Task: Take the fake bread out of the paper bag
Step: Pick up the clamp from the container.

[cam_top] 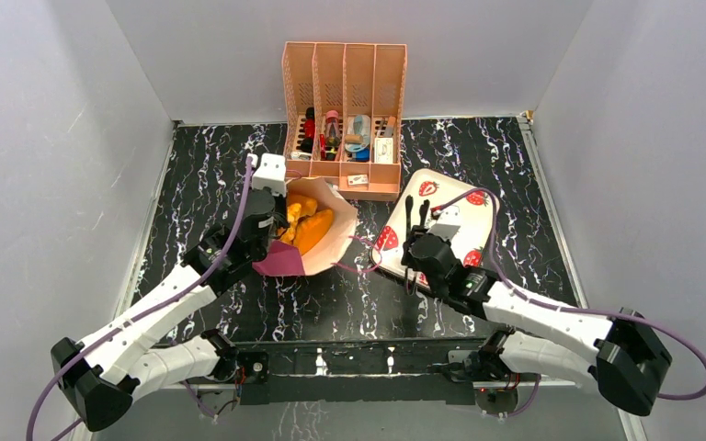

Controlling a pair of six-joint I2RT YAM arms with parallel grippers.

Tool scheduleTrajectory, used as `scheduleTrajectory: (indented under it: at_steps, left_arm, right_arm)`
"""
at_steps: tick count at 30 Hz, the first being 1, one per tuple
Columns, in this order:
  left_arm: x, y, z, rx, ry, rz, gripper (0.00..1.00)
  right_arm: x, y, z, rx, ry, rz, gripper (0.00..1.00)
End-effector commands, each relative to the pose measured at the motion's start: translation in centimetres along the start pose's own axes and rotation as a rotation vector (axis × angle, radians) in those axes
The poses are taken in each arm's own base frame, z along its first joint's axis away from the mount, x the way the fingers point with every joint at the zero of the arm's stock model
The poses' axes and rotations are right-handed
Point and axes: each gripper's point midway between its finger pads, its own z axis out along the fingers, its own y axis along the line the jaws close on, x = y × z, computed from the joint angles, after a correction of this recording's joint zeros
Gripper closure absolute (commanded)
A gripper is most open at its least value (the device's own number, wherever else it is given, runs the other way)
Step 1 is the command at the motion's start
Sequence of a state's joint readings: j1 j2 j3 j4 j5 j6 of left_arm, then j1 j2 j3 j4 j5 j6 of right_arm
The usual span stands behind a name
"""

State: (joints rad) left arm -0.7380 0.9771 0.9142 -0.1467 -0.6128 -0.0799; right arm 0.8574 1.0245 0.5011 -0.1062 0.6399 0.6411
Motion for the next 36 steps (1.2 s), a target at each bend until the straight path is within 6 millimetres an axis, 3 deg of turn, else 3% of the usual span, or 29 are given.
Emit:
scheduleTrajectory:
  at_steps: [1, 6, 12, 23, 29, 36]
  left_arm:
    - [-0.6, -1.7, -0.9, 0.096, -0.027, -0.073, 1.0]
    - [-0.1, -2.6, -0.7, 0.123, -0.013, -0.077, 1.0]
    - [0.7, -3.8, -0.3, 0.145, 0.002, -0.069, 1.0]
    - [1.9, -8.3, -0.3, 0.273, 0.022, -0.066, 1.0]
    - [1.6, -10.8, -1.0, 0.331, 0.016, -0.07, 1.0]
    - [1.7, -12.2, -0.7, 0.327, 0.009, -0.057, 1.0]
  right_arm:
    - [-4.0, 1.6, -1.9, -0.058, -0.064, 0.069, 0.62]
    - [-6.6, 1.8, -3.6, -0.084, -0.104, 0.095, 0.61]
    - [-9.9, 3.6, -5.8, -0.172, -0.12, 0.084, 0.6]
    - [-12.9, 6.5, -10.5, -0.373, -0.072, 0.108, 0.58]
    - [-11.9, 7.4, -12.4, -0.462, 0.022, 0.094, 0.56]
    - [-6.9, 8.7, -13.3, -0.583, 0.193, 0.163, 0.56]
